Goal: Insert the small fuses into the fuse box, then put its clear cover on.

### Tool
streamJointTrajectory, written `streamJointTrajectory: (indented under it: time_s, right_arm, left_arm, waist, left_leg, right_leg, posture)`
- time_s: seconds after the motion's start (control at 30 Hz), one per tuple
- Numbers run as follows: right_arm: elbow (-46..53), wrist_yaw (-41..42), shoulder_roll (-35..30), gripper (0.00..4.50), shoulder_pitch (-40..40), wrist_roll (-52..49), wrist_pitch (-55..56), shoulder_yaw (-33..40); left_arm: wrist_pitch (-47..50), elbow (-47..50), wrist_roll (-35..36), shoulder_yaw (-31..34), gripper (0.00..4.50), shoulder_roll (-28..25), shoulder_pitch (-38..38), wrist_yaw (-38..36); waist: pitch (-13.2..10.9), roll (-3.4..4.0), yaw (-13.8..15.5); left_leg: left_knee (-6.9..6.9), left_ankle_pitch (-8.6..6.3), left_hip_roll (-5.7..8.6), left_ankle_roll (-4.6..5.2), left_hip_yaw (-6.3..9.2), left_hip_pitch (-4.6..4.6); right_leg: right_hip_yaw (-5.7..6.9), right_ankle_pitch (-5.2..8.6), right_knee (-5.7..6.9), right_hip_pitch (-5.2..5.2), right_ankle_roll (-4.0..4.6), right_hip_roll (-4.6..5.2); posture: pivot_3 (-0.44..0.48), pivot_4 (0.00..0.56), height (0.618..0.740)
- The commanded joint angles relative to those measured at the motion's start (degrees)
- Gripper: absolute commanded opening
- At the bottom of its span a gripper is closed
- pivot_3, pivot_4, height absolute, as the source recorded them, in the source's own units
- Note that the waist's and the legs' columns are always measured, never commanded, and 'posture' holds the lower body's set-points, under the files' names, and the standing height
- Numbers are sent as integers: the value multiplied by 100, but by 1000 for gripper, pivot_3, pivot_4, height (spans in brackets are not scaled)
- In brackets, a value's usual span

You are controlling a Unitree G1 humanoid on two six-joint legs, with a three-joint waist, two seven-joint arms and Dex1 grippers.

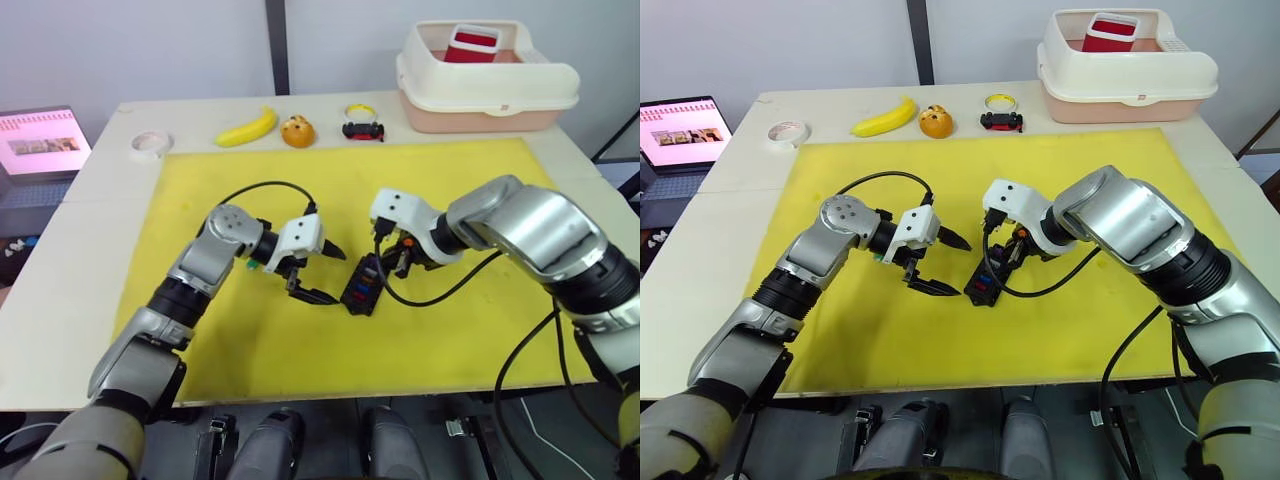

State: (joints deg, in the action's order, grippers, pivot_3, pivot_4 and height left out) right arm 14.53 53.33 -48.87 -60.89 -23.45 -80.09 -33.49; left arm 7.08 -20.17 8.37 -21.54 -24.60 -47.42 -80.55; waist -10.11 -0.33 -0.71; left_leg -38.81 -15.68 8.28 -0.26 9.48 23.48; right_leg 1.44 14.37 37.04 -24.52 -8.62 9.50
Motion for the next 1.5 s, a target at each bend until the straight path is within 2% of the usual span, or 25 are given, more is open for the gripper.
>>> streamJointTrajectory:
  time_s: [0.03, 1.07, 1.5]
  right_arm:
    - [142, 91, 25, 0, -84, -49, -9, -99]
    - [222, 276, -22, 0, -448, -127, -272, -341]
    - [166, 279, -119, 0, -714, -134, -323, -123]
  left_arm:
    - [-77, 145, 0, 110, 4476, 10, 6, 47]
    - [-119, 128, -8, 119, 4476, 61, 29, 150]
    - [-100, 165, -1, 111, 4476, 54, 63, 150]
  waist:
    - [0, 0, 0]
    - [0, 0, 3]
    - [0, 0, 7]
  left_leg:
    - [0, 0, 0, 0, 0, 0]
    - [-1, 0, 1, 0, 0, 0]
    - [-2, 0, 1, 0, 0, 0]
  right_leg:
    - [0, 0, 0, 0, 0, 0]
    - [0, 0, 1, 0, 0, 0]
    - [0, 0, 2, 0, 0, 1]
  posture:
    - [0, 150, 740]
    - [0, 150, 740]
    - [0, 150, 740]
